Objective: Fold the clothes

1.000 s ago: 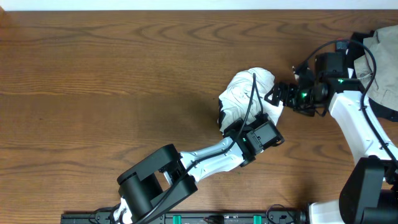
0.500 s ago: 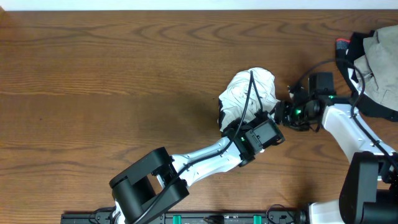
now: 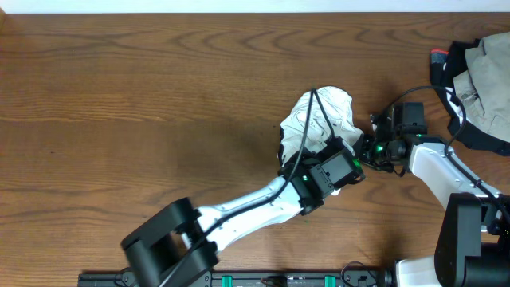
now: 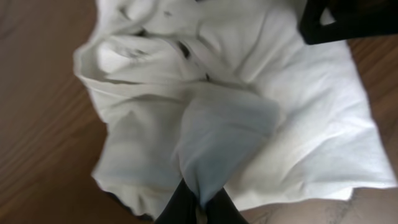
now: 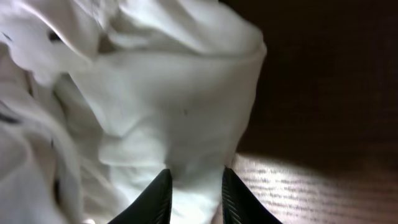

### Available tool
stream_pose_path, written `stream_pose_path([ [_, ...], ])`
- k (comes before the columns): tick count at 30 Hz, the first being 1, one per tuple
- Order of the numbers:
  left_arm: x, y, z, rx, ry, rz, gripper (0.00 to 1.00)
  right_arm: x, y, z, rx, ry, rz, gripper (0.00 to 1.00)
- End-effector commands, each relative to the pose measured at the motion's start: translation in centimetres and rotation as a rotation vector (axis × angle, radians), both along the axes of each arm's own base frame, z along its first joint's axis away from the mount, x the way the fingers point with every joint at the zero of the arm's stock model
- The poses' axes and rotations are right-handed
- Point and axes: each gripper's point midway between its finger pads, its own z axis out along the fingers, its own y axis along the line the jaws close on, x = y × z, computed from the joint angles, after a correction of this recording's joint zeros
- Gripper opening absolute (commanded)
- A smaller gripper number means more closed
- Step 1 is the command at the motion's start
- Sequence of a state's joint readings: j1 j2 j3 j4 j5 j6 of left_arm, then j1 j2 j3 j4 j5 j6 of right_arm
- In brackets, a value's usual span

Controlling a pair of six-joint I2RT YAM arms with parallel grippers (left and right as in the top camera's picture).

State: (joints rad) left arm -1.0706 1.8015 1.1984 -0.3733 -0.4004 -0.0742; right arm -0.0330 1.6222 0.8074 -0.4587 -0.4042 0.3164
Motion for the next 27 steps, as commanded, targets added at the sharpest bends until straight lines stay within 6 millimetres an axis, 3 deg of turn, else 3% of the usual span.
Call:
stream_pose_path([
  [1,0.3,-0.1,2.4,-0.040,-0.032,0.020,0.06,-0.1,0.5,-0.2,0.008,0.016,-0.032,0.24],
  [7,-0.3,0.3,2.3,-0.035,0.001,0.029,0.06,0.6,2.0,-0.2,0.008,-0.004,-0.027,0.22],
  [13,-1.8,0.0,2.5,-0.036,0.021,0.007,0.06,0.2,2.7,-3.1,-0.022,0.061,-0.031,0.22],
  [20,-3.8,0.2,6.0,-0.092,0.009,-0.014,0.06,-0.9,2.4,-6.8,-0.028,0.169,-0.058,0.21],
  [24,-4.9,0.8,8.4,-0.159,0.021,0.002,0.06,-1.0,2.4,-7.0,-0.029,0.175,-0.059,0.21],
  [27,-6.1,0.3,8.9,-0.227,0.089,-0.011,0.06,-0.8,2.5,-6.9,-0.026,0.173,-0.068,0.21],
])
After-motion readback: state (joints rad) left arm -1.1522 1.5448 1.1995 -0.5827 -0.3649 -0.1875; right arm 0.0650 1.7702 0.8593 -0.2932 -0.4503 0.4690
